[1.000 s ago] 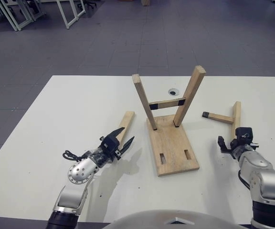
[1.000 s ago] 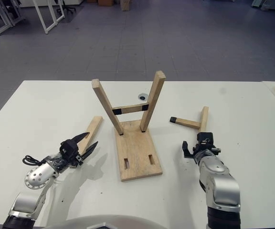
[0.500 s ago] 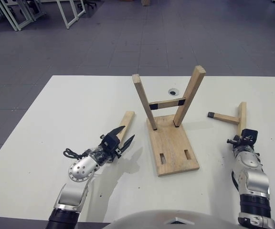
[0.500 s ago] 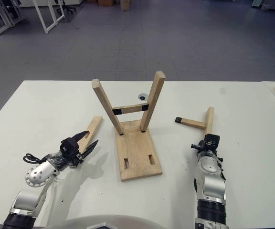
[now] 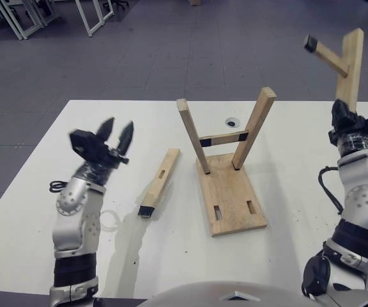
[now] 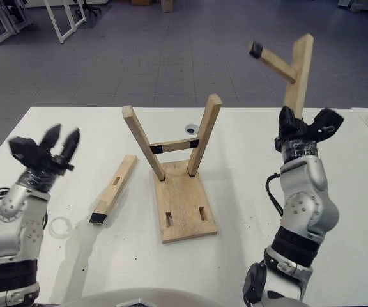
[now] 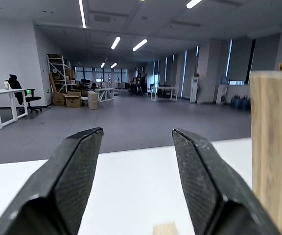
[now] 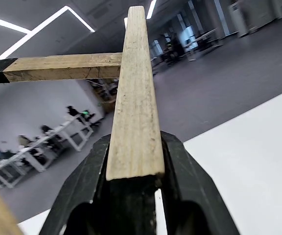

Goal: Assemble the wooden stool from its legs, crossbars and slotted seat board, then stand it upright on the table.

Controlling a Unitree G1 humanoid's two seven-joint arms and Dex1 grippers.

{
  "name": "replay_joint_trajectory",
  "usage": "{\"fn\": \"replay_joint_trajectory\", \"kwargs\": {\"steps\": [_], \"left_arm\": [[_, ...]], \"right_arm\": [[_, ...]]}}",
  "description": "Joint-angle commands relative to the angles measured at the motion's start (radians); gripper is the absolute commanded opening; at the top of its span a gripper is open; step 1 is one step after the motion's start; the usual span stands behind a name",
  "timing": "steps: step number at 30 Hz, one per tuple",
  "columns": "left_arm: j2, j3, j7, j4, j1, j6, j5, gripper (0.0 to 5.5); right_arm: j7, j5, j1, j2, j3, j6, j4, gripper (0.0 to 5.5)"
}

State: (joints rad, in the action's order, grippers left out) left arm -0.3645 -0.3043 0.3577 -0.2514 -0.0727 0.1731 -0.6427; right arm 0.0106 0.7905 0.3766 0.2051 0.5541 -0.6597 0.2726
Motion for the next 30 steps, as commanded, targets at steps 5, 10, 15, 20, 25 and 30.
{"fn": "replay_joint_trajectory", "kwargs": {"steps": [5, 10, 15, 20, 25, 30], "left_arm": [[-0.089, -0.098, -0.246, -0.216, -0.218, 0.389, -0.847, 3.38], [-0.159, -0.057, -0.334, -0.27, -0.284, 0.442, -1.266, 4.25], [-0.207, 0.004, -0.235, -0.29, -0.254, 0.525, -1.315, 5.14], [-0.223, 0.058, -0.053, -0.276, -0.263, 0.579, -1.194, 5.5], [-0.213, 0.11, 0.176, -0.286, -0.298, 0.593, -1.038, 5.5], [-0.183, 0.152, 0.299, -0.267, -0.373, 0.573, -0.953, 5.5]], "right_arm": [[-0.03, 0.822, 0.106, 0.1, 0.027, -0.193, 0.067, 1.03], [-0.002, 1.169, 0.129, 0.153, -0.102, -0.252, 0.03, 1.03], [0.315, 1.182, 0.166, 0.135, -0.223, -0.471, -0.065, 1.03], [0.55, 1.182, 0.188, 0.134, -0.351, -0.606, -0.147, 1.03], [0.668, 1.182, 0.209, 0.133, -0.46, -0.675, -0.244, 1.03], [0.932, 1.182, 0.251, 0.276, -0.618, -0.817, -0.367, 1.03]]}}
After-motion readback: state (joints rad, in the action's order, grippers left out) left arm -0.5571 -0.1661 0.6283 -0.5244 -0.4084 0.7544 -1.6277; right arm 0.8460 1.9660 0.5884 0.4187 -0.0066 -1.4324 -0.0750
